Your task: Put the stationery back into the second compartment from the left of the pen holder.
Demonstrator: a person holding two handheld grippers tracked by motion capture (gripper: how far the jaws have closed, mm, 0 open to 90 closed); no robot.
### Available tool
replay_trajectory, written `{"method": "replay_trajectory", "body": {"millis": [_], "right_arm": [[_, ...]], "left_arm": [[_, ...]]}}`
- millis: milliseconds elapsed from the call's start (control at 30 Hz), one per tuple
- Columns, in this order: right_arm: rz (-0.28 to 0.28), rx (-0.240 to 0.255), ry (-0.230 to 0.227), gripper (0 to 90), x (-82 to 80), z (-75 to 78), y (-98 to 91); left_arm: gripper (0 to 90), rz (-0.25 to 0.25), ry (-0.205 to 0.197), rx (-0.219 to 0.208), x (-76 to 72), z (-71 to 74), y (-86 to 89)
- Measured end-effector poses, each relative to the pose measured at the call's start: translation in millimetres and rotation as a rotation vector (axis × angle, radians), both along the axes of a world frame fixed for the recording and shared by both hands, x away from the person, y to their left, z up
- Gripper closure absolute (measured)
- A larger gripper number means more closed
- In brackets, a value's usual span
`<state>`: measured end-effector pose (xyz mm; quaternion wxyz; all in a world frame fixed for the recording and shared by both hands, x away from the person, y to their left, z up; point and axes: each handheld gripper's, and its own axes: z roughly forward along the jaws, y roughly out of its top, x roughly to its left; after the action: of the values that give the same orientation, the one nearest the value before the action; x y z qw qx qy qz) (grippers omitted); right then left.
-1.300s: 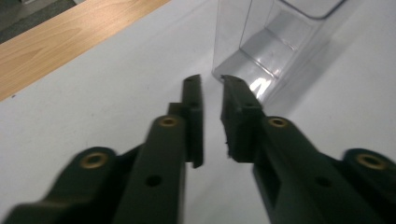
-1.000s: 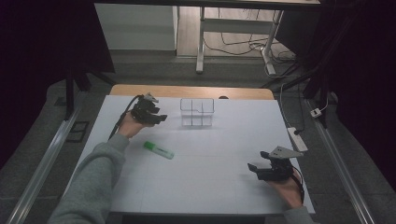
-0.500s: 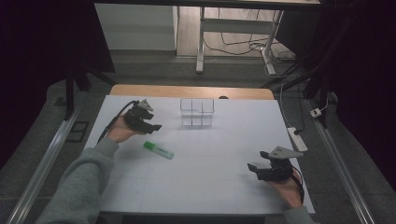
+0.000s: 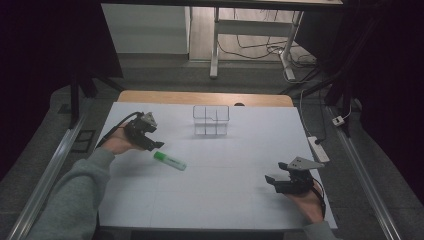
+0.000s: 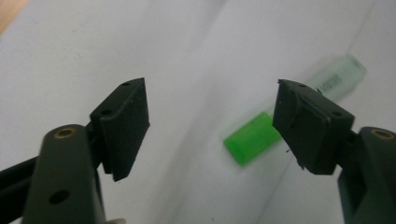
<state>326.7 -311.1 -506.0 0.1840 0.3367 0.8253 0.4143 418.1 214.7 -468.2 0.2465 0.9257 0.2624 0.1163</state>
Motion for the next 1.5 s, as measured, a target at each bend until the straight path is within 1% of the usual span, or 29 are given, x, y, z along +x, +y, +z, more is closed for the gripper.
{"method": "replay_trajectory", "body": {"millis": [33,100,167,233,333,400,433,500,600,633,667,767,867,933,967,1000,1033,1100,1233,1300,1400,1500], "right_arm": [[-0.005,-0.006,-0.001,23.5,-0.2,0.2,0.0],[0.0,0.001,0.0,23.5,0.1,0.0,-0.1],[-0.005,-0.005,-0.002,23.4,-0.1,0.1,0.1],[0.0,-0.002,0.001,23.5,0.1,-0.2,0.3],[0.001,-0.002,0.002,23.5,0.0,-0.2,0.2],[-0.003,-0.005,0.0,23.3,0.0,-0.3,0.4],[0.003,-0.004,0.005,23.3,0.4,-0.5,0.4],[0.004,-0.001,0.007,23.3,0.6,-0.8,0.6],[0.002,0.002,0.004,23.3,0.4,-0.7,0.5],[-0.004,-0.004,0.002,23.4,0.2,-0.4,0.3],[0.001,0.003,0.005,23.3,0.4,-0.6,0.1],[0.002,0.001,0.008,23.3,0.6,-1.1,0.3],[0.004,-0.005,0.01,23.3,0.5,-0.9,0.6],[0.003,-0.003,0.009,23.3,0.5,-0.8,0.4],[0.002,0.001,0.007,23.4,0.5,-0.9,0.3],[0.002,0.002,0.007,23.4,0.5,-0.9,0.2],[0.002,0.002,0.007,23.4,0.6,-0.9,0.1],[-0.003,-0.005,0.007,23.3,0.4,-1.0,0.2],[0.004,-0.005,0.014,23.4,0.6,-1.2,0.4],[0.003,-0.004,0.014,23.4,0.6,-1.2,0.3],[-0.001,-0.007,0.012,23.4,0.4,-0.9,0.3],[0.003,-0.004,0.015,23.4,0.7,-1.2,0.4]], "left_arm": [[27.0,-0.012,0.003,0.003,-1.1,0.1,0.7],[27.2,-0.017,0.004,0.02,-2.8,-0.2,1.8],[27.2,-0.022,0.01,0.022,-3.5,-0.7,3.0],[27.4,-0.037,0.012,0.027,-4.9,-0.8,4.1],[29.3,-0.081,0.019,0.033,-7.2,-1.1,5.6],[30.4,-0.119,0.026,0.05,-8.2,-2.0,5.4],[30.4,-0.13,0.03,0.056,-8.1,-2.5,5.0],[30.4,-0.166,0.04,0.082,-7.5,-3.9,3.1],[30.6,-0.217,0.052,0.1,-7.0,-5.0,-0.9],[30.8,-0.225,0.052,0.105,-6.8,-5.4,-2.1],[31.0,-0.234,0.055,0.11,-6.3,-6.0,-3.8],[31.4,-0.254,0.062,0.126,-4.2,-7.9,-8.4],[31.5,-0.287,0.064,0.142,-1.9,-9.2,-13.1],[31.8,-0.304,0.062,0.146,-1.0,-10.3,-16.0],[32.2,-0.316,0.06,0.156,-0.1,-10.0,-16.7],[32.7,-0.325,0.058,0.15,0.3,-10.6,-18.4],[33.9,-0.338,0.059,0.159,1.2,-10.8,-19.6],[34.5,-0.354,0.065,0.166,2.2,-12.7,-21.8],[35.3,-0.385,0.081,0.179,4.2,-17.0,-24.8],[35.3,-0.402,0.079,0.186,5.0,-18.0,-25.8],[35.4,-0.431,0.062,0.192,5.6,-20.1,-27.9],[37.0,-0.458,0.061,0.218,6.6,-22.5,-30.3]]}}
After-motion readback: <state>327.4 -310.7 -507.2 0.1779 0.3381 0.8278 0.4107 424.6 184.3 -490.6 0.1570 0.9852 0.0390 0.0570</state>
